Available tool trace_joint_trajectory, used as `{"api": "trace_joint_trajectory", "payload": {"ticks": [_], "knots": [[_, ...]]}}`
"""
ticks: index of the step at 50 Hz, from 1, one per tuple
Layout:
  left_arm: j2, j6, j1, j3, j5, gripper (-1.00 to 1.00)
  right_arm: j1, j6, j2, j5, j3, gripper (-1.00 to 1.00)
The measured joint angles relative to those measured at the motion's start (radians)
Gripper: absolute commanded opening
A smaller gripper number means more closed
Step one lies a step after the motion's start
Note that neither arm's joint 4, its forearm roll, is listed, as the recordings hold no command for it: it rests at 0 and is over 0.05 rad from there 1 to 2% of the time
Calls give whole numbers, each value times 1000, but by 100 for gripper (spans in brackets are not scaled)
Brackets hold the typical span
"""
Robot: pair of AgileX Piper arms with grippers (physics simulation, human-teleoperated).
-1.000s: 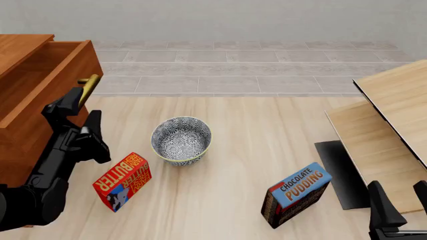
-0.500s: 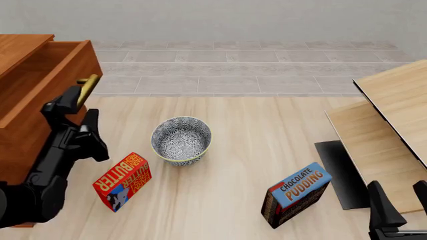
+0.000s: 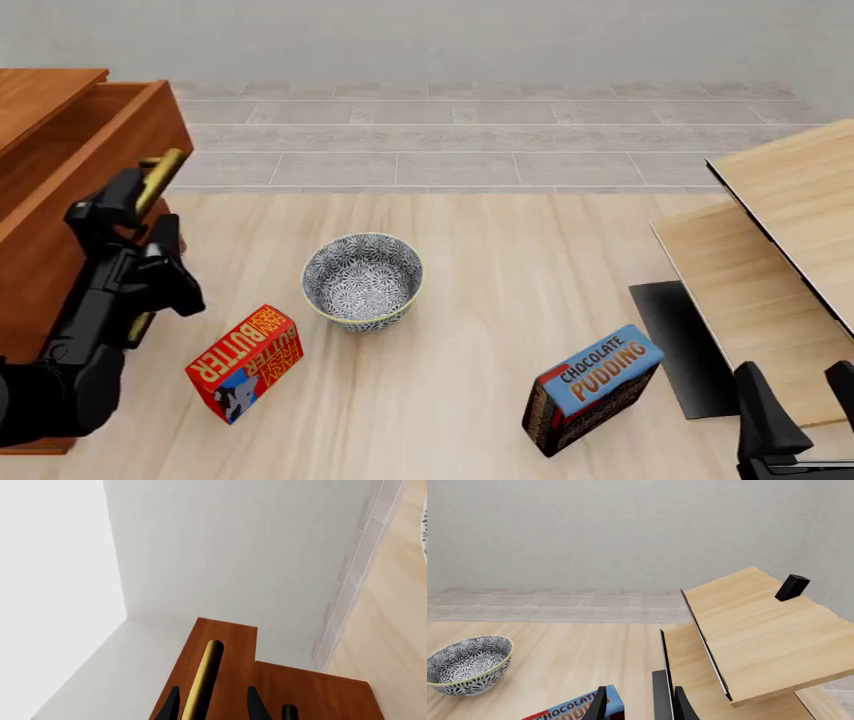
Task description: Close the top drawer of the cabinet.
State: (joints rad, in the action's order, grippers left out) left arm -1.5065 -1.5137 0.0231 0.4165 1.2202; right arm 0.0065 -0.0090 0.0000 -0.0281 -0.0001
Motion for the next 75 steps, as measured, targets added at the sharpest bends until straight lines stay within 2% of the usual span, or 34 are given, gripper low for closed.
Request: {"api": "trace_joint_trajectory", "payload": {"ticks": [75], "knots": [[-34, 23, 162, 39, 0, 100, 14, -5, 0, 21, -12, 100]]}}
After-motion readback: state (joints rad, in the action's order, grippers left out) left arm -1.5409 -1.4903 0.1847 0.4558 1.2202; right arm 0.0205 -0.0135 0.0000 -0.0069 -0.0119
